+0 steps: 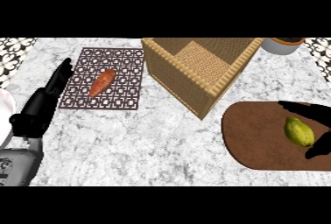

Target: Pick the pear from the cutting board and place it in the basket

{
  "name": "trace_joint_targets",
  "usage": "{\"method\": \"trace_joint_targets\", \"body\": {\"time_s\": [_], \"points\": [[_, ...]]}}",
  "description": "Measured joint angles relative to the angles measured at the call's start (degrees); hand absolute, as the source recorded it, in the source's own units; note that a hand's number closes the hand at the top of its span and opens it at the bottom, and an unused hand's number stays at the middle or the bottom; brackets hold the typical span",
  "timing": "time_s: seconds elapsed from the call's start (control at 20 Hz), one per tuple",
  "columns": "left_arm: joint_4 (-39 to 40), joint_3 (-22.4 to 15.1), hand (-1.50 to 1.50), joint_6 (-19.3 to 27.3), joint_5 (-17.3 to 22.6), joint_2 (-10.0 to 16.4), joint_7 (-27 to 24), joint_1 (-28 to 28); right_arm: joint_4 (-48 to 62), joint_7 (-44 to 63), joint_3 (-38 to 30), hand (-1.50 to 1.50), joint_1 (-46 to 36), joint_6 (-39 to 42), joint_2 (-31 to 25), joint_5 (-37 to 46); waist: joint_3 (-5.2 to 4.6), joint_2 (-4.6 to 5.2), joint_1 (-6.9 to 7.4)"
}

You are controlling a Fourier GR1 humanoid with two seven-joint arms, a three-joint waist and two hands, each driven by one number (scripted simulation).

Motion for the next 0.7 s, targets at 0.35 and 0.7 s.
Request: {"method": "trace_joint_targets", "body": {"time_s": [0.35,0.7], "points": [[-0.6,0.5,0.00,0.3,-0.5,-0.4,1.1,-0.3,0.6,0.7,-0.1,1.50,0.5,-1.3,1.7,-1.5,-0.59,-0.37,-0.48],[0.9,1.0,0.00,-0.6,-0.7,-0.7,-0.2,-0.5,1.1,-2.1,0.2,1.50,0.4,-5.4,2.3,-1.0,-0.74,-0.33,-0.57]]}}
